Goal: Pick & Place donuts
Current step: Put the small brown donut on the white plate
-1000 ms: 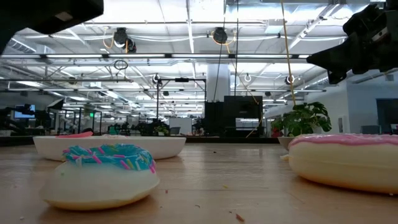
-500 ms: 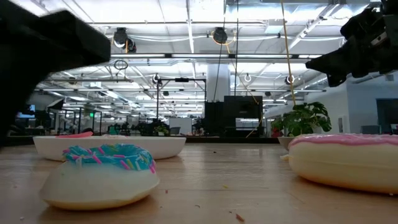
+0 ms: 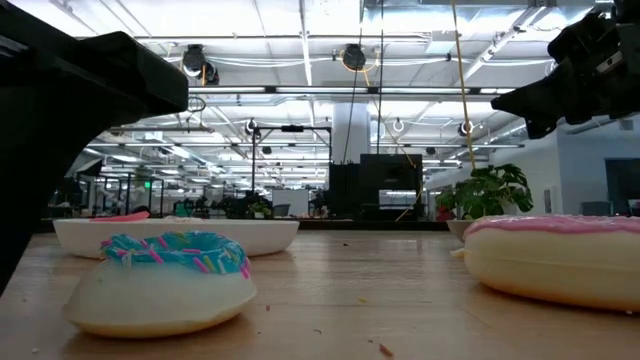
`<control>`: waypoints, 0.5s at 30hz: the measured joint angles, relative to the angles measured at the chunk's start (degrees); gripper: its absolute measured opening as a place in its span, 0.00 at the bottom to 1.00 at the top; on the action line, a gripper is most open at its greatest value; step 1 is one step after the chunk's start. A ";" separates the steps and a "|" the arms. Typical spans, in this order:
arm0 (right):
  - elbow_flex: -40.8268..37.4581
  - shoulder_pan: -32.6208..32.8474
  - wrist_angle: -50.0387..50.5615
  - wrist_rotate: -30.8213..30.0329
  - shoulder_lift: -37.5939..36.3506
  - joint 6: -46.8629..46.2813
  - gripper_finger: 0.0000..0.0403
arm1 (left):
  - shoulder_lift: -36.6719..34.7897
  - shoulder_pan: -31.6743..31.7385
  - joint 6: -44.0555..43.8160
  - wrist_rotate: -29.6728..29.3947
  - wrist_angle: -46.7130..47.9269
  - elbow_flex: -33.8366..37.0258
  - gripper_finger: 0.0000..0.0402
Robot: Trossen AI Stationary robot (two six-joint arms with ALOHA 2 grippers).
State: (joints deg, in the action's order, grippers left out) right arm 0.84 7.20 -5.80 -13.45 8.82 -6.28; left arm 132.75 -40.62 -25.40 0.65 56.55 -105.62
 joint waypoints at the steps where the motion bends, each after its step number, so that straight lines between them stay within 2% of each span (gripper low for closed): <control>1: 0.00 0.00 0.00 0.00 0.00 -0.02 0.00 | 0.00 0.00 0.05 0.33 0.08 0.00 0.75; 11: 0.00 0.00 0.00 0.02 0.02 -0.09 0.00 | -0.17 0.85 0.32 3.64 0.75 -3.25 0.48; 15: 0.00 0.00 0.02 0.01 0.07 -0.09 0.00 | -0.17 1.14 0.79 3.60 3.85 -6.16 0.40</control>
State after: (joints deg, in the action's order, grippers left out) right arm 0.84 7.20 -5.78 -13.45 8.88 -6.37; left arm 132.57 -39.48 -24.62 4.25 60.40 -111.79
